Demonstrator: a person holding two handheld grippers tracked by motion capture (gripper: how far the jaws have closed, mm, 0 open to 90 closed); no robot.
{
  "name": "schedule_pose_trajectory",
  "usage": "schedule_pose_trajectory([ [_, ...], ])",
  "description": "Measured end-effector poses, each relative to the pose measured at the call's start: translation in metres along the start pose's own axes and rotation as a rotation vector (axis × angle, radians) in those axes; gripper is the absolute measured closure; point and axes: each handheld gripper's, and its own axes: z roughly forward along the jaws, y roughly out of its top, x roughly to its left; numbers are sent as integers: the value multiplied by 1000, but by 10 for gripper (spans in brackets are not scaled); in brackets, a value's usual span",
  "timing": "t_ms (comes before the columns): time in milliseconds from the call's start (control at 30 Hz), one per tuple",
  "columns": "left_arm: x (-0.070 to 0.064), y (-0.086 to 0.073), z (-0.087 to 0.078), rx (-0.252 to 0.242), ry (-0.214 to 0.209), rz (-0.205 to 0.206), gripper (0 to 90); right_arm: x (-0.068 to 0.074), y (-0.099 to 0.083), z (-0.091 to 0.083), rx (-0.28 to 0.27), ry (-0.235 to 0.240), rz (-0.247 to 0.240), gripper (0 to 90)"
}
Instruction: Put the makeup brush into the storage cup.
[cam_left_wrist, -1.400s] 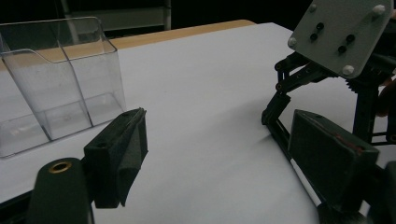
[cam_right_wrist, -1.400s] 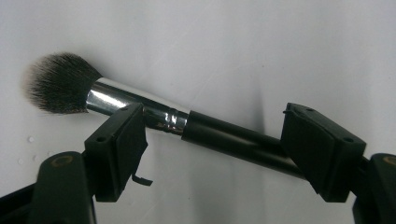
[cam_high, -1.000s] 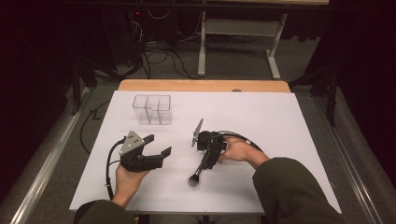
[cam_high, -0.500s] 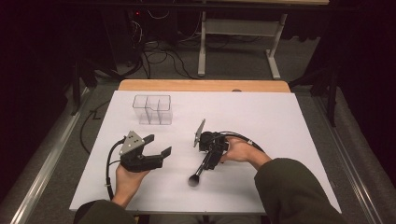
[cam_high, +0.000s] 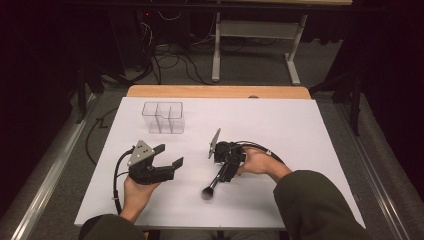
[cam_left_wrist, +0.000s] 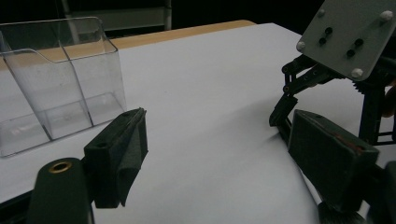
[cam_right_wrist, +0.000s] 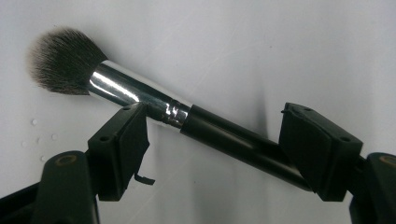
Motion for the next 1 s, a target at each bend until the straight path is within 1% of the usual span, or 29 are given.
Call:
schedule_pose_trajectory([
  [67, 0, 0, 0, 0, 0, 1, 201, 0, 0, 0, 1, -6, -6, 257],
  [100, 0, 0, 0, 0, 0, 1, 201, 1, 0, 0, -1, -6, -2, 256],
  [133, 0, 0, 0, 0, 0, 1, 201, 2, -1, 1, 0, 2, -8, 253],
  [233, 0, 0, 0, 1, 1, -1, 200, 4, -1, 1, 5, 4, -8, 252],
  [267, 1, 0, 0, 0, 4, -1, 200, 5, -2, 2, -7, 0, -11, 253],
  [333, 1, 0, 0, -1, 6, -3, 200, 5, -3, 4, 7, 1, -18, 256],
  [367, 1, 0, 0, -1, 6, -3, 200, 5, -4, 4, 22, 3, -14, 260],
  [467, 1, 0, 0, 0, 6, -2, 200, 7, -6, 8, 39, -8, -18, 295],
  [500, 1, 0, 0, 1, 5, -2, 200, 7, -7, 9, 35, -8, -20, 304],
  [567, 1, 0, 0, 0, 5, -2, 200, 8, -8, 9, 26, -25, -12, 334],
  [633, 1, 0, 0, 0, 5, -1, 200, 7, -8, 8, 28, -26, -5, 361],
  [700, 0, 0, 0, 0, 3, -3, 201, 6, -8, 6, 43, -27, 15, 385],
  [733, 0, 0, 0, 0, 3, -3, 200, 6, -8, 6, 43, -27, 15, 385],
  [800, 0, 0, 0, 4, 2, 0, 201, 7, -9, 6, 33, -43, 28, 417],
  [833, 0, 0, 1, 4, 2, 0, 201, 7, -9, 6, 33, -43, 28, 417],
  [867, 0, 0, 0, 5, 2, 1, 201, 7, -9, 6, 34, -45, 35, 439],
  [900, 0, 0, 0, 5, 2, 1, 201, 7, -9, 6, 34, -45, 35, 439],
  [933, 0, 0, 0, 4, 3, -1, 201, 8, -9, 5, 38, -43, 38, 463],
  [967, 0, 0, 0, 4, 3, -1, 201, 8, -9, 5, 38, -43, 38, 463],
  [1000, 0, 0, 0, 3, 3, -2, 201, 8, -10, 5, 32, -47, 38, 492],
])
